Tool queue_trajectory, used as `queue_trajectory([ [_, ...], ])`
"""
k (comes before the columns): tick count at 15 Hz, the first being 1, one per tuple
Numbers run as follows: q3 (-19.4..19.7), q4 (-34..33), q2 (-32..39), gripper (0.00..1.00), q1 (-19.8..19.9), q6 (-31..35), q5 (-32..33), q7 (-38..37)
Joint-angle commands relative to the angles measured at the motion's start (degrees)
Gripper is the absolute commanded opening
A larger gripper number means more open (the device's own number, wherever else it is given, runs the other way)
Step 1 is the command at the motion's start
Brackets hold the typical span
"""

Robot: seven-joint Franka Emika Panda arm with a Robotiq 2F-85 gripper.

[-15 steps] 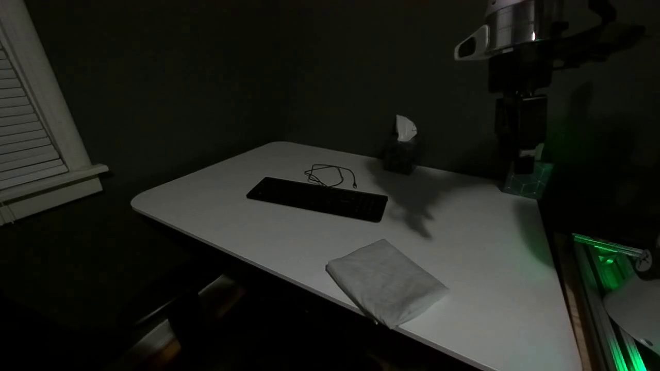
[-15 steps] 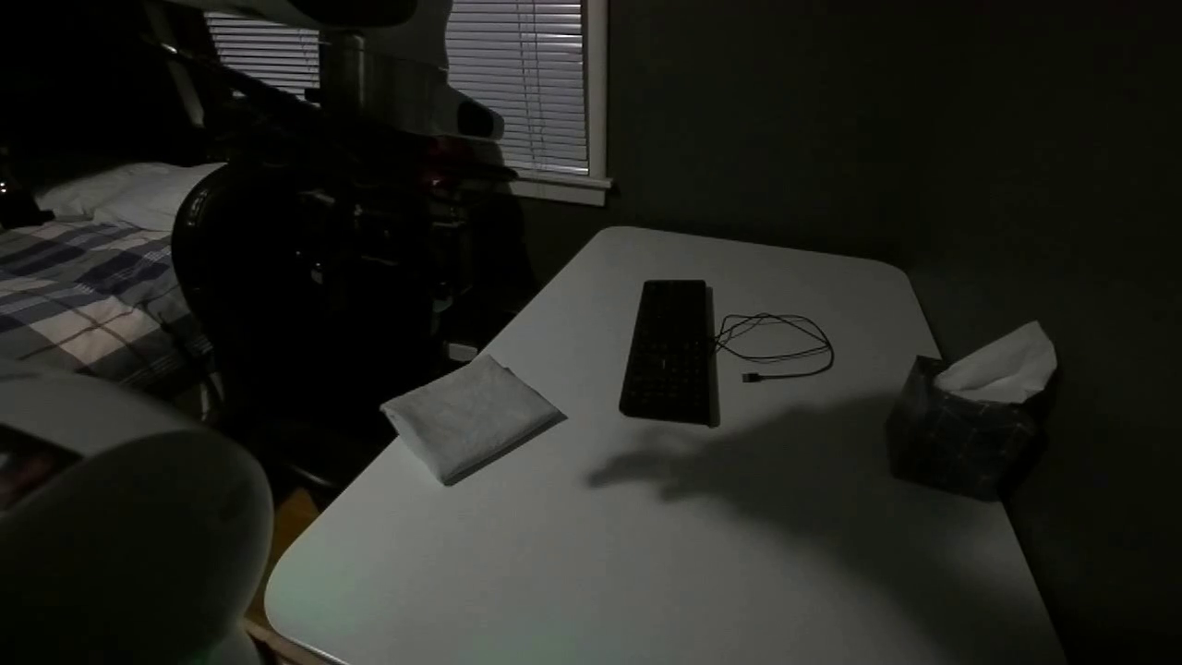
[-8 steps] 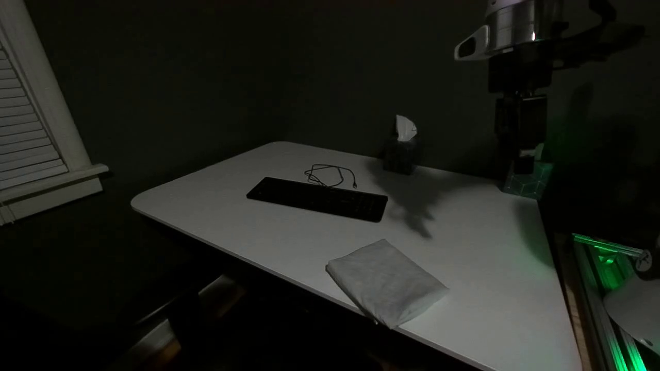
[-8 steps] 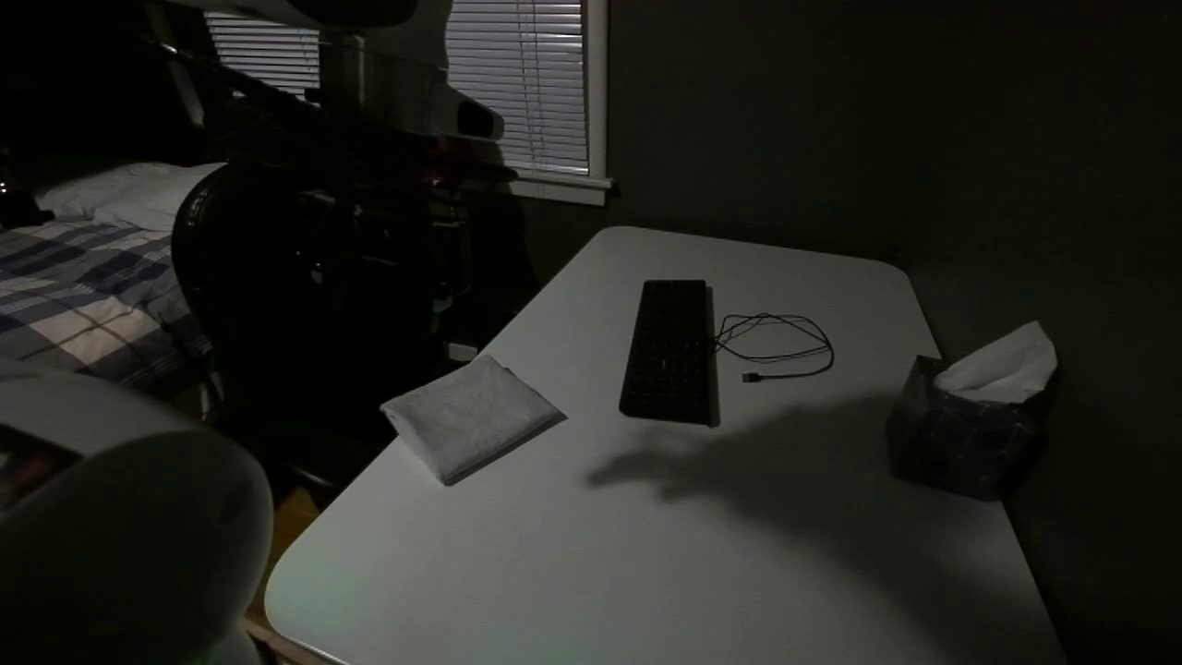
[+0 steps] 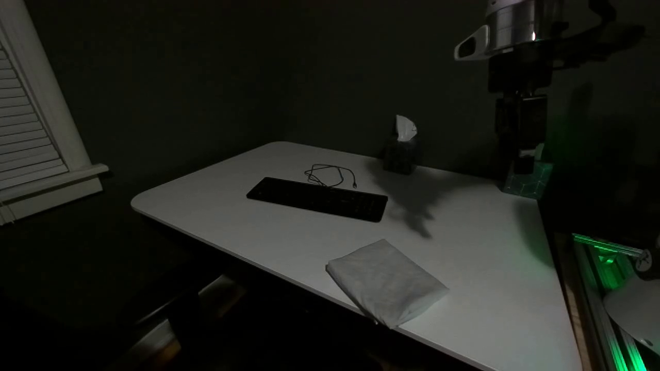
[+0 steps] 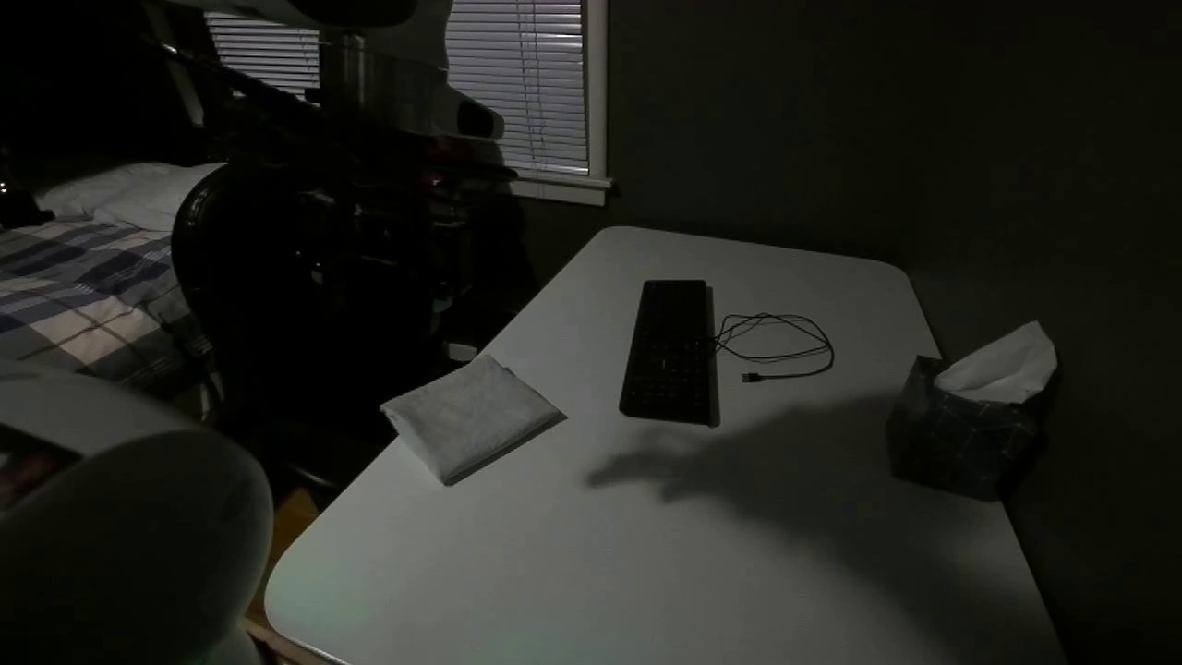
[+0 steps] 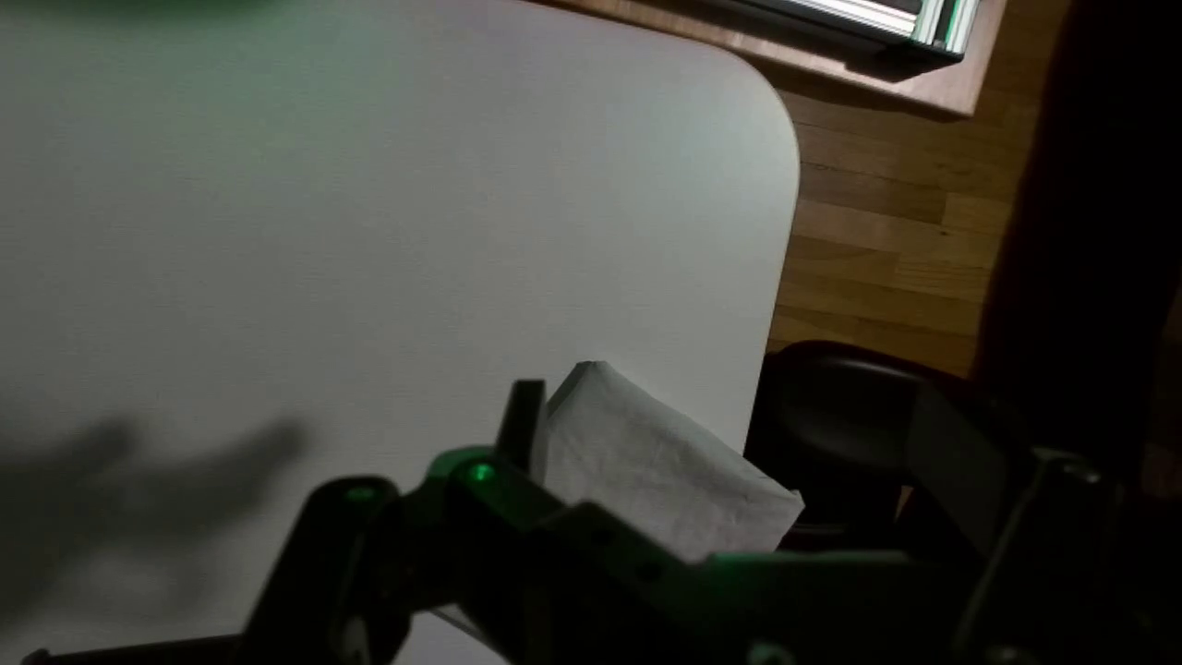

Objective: Unfold the white cloth

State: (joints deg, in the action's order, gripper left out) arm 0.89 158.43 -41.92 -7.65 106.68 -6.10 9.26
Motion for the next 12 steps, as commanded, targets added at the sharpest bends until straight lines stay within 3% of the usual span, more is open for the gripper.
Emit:
queue_trajectory([
  [1, -0.37, -0.08, 0.02, 1.00, 0.39, -0.11, -0.23, 0.20],
  [9, -0.37, -0.08, 0.02, 1.00, 0.39, -0.11, -0.23, 0.20],
  [12, -0.03, -0.61, 4.28, 1.00, 0.21, 5.41, -3.47, -1.79],
])
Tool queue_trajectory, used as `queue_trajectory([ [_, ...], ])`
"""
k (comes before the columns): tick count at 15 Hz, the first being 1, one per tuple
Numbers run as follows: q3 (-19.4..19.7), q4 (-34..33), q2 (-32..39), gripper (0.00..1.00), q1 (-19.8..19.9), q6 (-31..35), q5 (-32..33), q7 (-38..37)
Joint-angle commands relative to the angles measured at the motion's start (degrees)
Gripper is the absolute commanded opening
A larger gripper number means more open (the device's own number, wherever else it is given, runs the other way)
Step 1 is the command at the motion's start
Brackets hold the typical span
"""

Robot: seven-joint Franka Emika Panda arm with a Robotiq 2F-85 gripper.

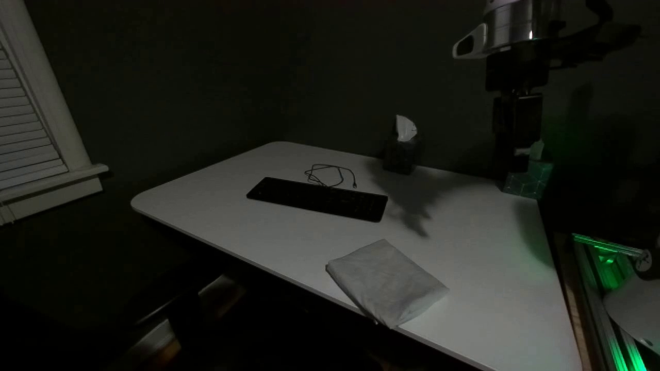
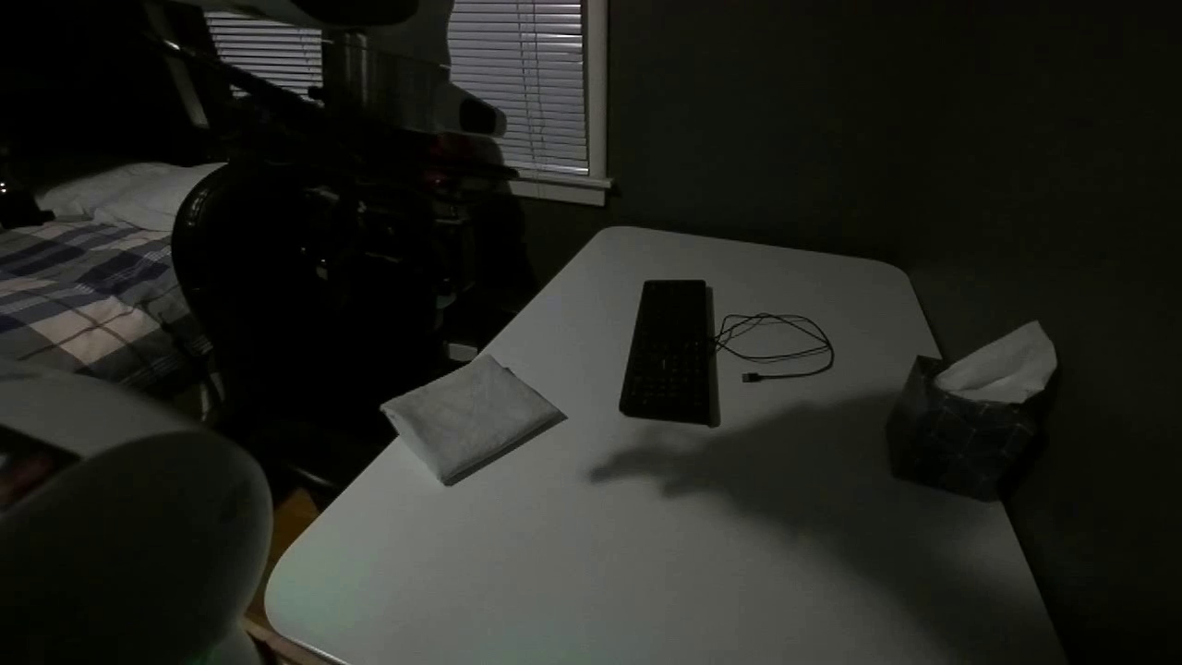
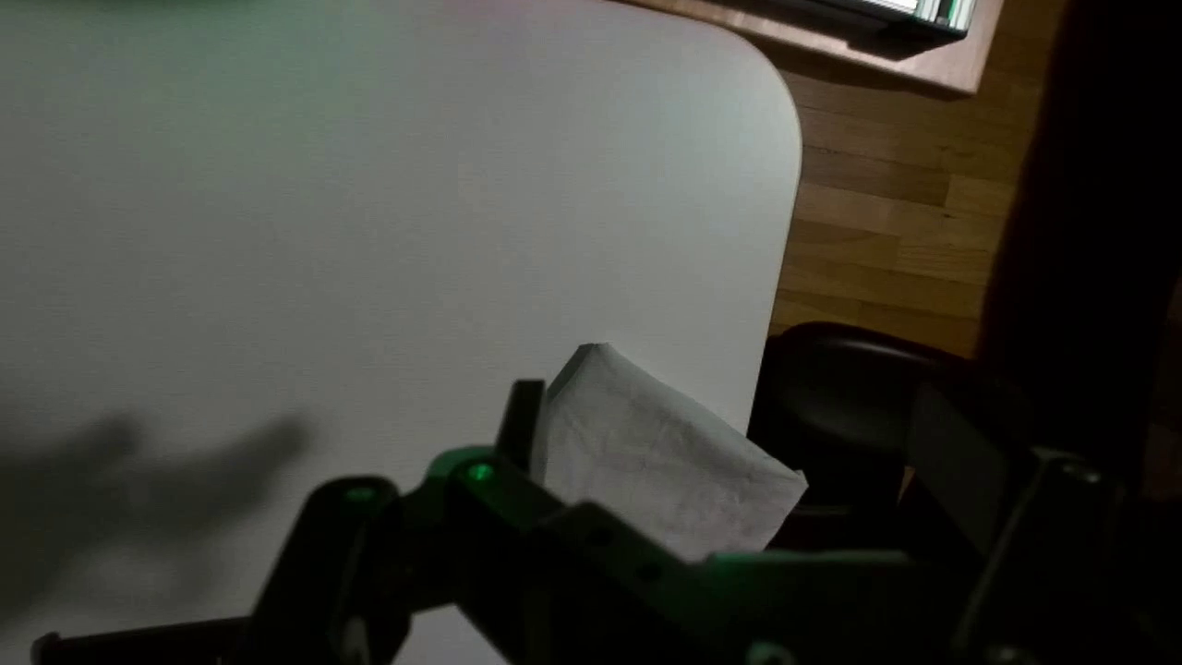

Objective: Unfold the white cloth

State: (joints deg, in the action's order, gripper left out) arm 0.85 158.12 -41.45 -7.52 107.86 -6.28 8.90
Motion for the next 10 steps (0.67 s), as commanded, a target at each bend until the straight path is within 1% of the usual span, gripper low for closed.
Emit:
queue_trajectory([
  [1, -0.75, -0.10, 5.24, 1.00, 0.40, 7.20, -4.36, -3.81],
  [3, -3.00, -0.07, 8.00, 1.00, 1.23, 12.64, -5.63, -10.34],
  [5, -4.86, -0.44, 11.19, 1.00, 0.75, 16.01, -6.35, -14.88],
  [8, -10.10, -2.27, 16.21, 1.00, 1.62, 19.31, -2.87, -24.76],
  [9, -10.86, -3.13, 17.38, 1.00, 1.31, 19.27, -2.18, -25.62],
  [10, -8.52, -1.11, 14.03, 1.00, 0.70, 18.44, -3.71, -21.77],
])
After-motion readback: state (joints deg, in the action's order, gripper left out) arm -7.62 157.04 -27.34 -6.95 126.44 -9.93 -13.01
